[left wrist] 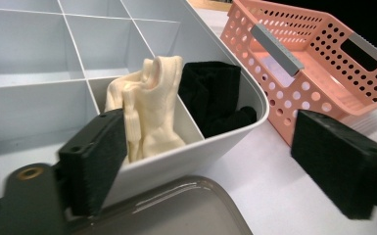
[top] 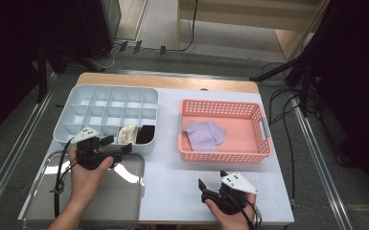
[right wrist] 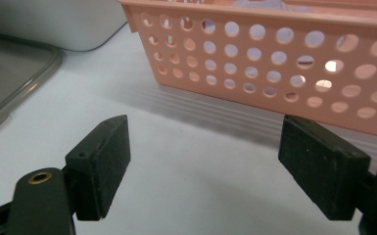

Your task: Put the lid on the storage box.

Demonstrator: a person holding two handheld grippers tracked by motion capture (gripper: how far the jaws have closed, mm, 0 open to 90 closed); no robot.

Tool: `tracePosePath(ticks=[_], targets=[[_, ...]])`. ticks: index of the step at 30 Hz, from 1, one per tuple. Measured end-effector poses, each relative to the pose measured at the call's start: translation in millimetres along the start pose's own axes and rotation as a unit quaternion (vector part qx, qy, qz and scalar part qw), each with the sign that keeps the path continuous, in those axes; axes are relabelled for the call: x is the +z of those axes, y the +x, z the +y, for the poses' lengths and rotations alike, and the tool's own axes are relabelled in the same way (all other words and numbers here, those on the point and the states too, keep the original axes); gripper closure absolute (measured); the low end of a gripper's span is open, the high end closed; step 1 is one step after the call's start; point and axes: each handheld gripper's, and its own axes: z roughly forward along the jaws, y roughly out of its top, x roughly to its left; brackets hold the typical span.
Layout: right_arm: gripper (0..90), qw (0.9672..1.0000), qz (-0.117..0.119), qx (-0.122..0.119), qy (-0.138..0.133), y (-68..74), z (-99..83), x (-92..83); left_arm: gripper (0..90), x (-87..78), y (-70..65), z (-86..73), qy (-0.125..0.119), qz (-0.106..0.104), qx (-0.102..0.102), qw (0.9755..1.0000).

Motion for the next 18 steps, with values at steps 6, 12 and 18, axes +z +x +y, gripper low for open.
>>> tracePosePath(ticks=[6, 12, 18], targets=[[20.9, 1.0000, 0.002, -0.001, -0.006, 1.9, 5.7, 1.2, 7.3, -13.5, -3.3, -6.9, -0.023, -0.002, 0.015, 0.9996], [24.4, 0.9998, 0.004, -0.005, -0.016, 3.1, 12.8, 1.8, 1.8, -21.5, -7.7, -18.4, -0.028, 0.010, 0.026, 0.9992], [27.8, 0.9996, 0.002, -0.012, -0.027, 4.4, 18.6, 0.7, 1.7, -27.4, -5.1, -38.1, -0.019, 0.015, 0.024, 0.9994]])
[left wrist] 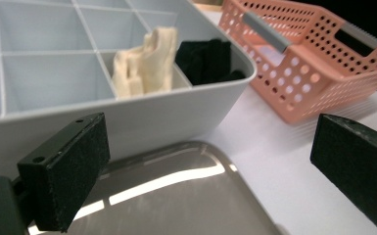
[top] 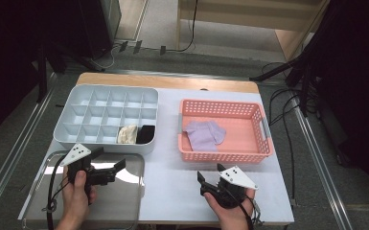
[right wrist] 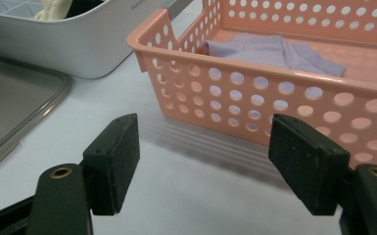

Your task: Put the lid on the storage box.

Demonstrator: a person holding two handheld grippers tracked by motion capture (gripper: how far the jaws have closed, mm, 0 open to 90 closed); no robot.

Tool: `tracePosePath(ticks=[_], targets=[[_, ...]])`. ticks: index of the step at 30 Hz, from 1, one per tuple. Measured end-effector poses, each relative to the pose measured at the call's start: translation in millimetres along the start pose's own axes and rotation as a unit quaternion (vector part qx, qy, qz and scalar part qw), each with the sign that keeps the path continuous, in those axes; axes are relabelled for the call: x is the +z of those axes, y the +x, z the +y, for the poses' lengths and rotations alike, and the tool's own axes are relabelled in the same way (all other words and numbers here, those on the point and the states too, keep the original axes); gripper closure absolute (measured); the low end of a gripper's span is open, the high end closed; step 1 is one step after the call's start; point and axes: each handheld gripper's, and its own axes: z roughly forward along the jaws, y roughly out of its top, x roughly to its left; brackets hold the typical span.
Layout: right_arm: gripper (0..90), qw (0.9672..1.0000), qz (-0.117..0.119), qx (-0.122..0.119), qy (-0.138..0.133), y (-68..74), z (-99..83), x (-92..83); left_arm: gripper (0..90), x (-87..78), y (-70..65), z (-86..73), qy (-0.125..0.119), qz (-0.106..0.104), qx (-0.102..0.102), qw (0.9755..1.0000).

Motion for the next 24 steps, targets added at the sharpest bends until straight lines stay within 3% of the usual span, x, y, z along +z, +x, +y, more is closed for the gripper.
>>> tracePosePath(ticks=[9, 17, 24], targets=[[31.8, 0.9999, 0.005, -0.002, -0.011, 3.4, 12.1, 1.2, 1.7, 7.7, 5.7, -24.0, 0.024, 0.017, 0.001, 0.9996], [32.4, 0.9998, 0.006, -0.006, -0.016, 5.7, 23.0, 3.2, 1.7, 13.8, 5.6, -30.2, 0.031, 0.022, 0.008, 0.9992], [33.3, 0.9996, 0.008, 0.001, -0.029, 7.6, 31.8, 4.7, 1.8, 19.6, -0.9, -34.4, 0.043, 0.032, 0.035, 0.9979]])
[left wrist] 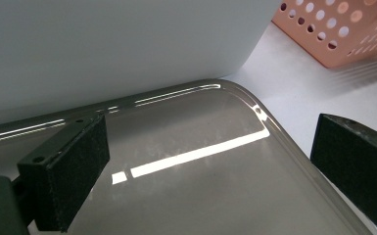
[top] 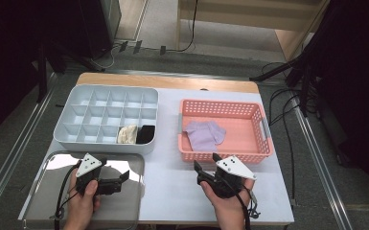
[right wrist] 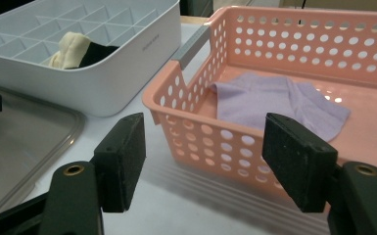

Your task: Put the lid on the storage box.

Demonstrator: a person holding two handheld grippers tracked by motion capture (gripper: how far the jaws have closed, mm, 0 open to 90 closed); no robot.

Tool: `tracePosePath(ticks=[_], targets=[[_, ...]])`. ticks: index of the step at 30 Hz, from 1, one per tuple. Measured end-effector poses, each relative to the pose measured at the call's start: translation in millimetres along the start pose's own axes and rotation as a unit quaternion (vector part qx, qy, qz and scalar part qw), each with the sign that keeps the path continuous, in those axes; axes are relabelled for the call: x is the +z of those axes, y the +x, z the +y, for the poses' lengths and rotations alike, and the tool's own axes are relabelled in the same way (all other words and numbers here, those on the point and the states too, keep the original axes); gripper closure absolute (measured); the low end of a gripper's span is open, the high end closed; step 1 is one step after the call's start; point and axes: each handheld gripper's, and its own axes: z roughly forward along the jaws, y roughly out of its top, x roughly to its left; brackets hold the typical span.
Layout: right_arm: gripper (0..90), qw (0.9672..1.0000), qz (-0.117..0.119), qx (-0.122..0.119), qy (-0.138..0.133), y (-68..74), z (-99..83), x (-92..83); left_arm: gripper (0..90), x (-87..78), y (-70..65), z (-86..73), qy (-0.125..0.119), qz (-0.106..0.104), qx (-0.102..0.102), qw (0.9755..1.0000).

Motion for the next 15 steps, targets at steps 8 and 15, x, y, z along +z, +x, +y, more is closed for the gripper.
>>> tracePosePath(ticks=[8, 15], targets=[[33.1, 1.0000, -0.010, -0.001, 0.001, -3.1, 13.5, 6.3, 1.8, 1.3, 0.5, -0.5, 0.002, -0.003, -0.004, 1.0000], [33.5, 0.9997, -0.026, -0.002, 0.000, -10.3, 19.8, 15.7, 1.8, 2.3, -0.1, -0.9, 0.008, -0.006, 0.001, 0.9999]])
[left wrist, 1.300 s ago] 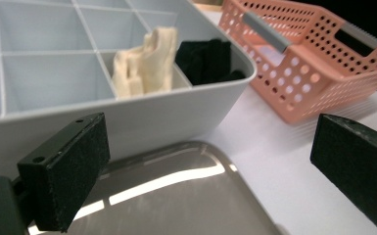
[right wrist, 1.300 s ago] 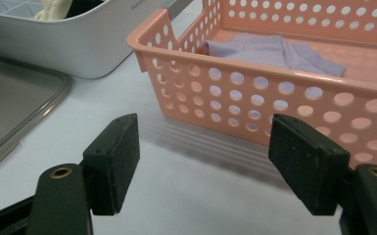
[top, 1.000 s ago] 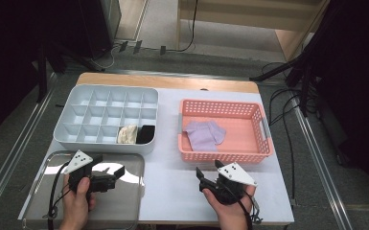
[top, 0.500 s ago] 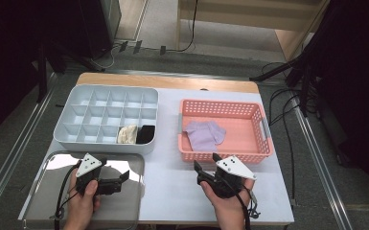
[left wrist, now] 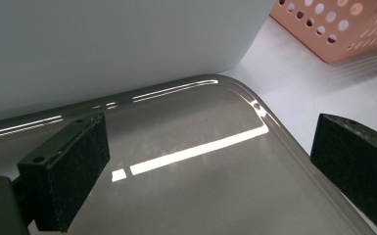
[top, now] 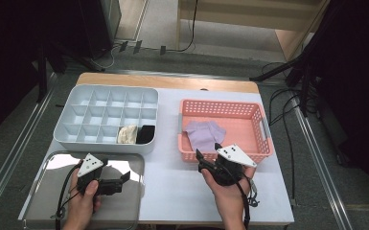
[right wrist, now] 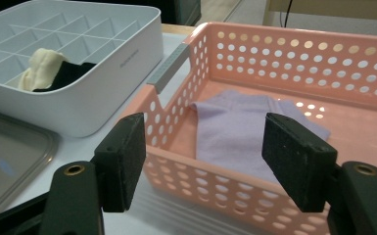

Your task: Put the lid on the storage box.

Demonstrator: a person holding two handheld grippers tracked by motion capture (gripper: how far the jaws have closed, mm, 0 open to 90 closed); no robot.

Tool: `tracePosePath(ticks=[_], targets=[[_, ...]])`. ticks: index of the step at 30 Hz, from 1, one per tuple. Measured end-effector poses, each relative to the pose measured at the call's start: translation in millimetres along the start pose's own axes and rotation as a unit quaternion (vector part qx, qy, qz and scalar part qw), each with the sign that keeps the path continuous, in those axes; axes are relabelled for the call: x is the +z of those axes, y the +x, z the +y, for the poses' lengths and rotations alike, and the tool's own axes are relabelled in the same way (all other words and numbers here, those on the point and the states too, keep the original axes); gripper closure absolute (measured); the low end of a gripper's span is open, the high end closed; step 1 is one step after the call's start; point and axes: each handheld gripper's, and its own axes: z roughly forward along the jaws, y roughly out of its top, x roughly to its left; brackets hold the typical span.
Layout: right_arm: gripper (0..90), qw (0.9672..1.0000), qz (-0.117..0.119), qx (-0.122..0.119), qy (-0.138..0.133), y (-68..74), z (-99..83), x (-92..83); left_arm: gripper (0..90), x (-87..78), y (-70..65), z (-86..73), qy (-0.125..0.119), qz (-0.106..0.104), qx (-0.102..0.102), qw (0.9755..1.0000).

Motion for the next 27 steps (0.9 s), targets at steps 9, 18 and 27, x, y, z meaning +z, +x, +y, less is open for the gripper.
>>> tracePosePath(ticks=[9, 18, 27], targets=[[34.1, 0.9998, -0.016, 0.002, 0.007, -10.6, 3.9, 13.1, 1.8, 1.0, -1.9, -0.5, 0.000, 0.002, 0.007, 1.0000], [35.6, 0.9997, -0.024, 0.005, 0.011, -16.0, 8.2, 28.7, 1.8, 1.1, -2.6, -0.7, 0.000, 0.006, 0.009, 0.9999], [41.0, 0.9994, -0.024, 0.006, 0.025, -23.7, 15.4, 51.3, 1.8, 0.9, -2.5, -0.9, 0.000, 0.005, 0.009, 0.9999]])
